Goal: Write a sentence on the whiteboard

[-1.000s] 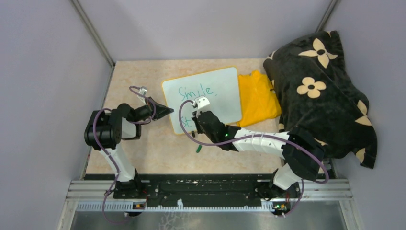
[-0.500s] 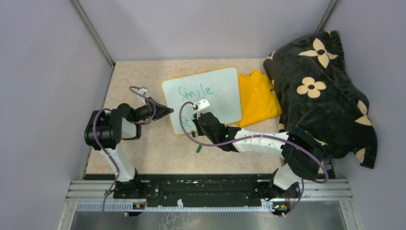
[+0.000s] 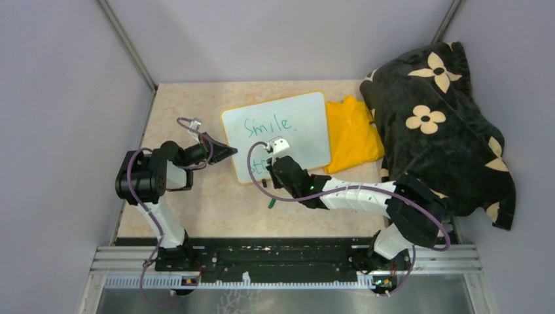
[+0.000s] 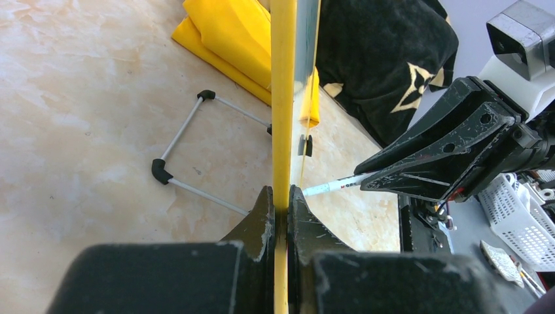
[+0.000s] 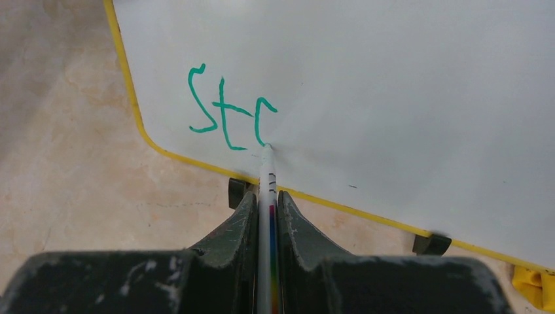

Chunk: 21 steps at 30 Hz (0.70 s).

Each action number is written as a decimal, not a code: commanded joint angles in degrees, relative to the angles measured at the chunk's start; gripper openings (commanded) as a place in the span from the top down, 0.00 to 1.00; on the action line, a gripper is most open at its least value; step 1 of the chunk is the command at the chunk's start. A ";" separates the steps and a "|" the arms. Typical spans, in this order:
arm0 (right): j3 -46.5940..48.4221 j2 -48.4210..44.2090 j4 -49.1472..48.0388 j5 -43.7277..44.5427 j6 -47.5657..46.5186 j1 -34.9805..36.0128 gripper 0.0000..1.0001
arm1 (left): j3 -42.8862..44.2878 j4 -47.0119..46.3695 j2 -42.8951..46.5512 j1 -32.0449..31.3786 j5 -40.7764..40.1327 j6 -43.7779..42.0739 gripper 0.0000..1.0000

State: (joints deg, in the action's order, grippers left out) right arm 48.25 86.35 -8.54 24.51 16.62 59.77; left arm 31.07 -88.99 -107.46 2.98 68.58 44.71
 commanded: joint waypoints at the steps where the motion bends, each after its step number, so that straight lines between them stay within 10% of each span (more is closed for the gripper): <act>1: 1.46 -1.91 -0.44 4.13 -1.12 -1.73 1.00 | 0.12 -9.97 -1.31 -1.15 0.70 -2.63 1.00; 21: 6.63 -0.36 -0.76 3.61 -2.73 -3.24 1.00 | 0.18 -9.67 -1.39 -1.23 0.77 -2.78 1.00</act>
State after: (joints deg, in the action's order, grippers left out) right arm 51.72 86.21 -7.18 24.58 15.20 58.26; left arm 31.09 -88.99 -107.48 2.98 68.53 44.69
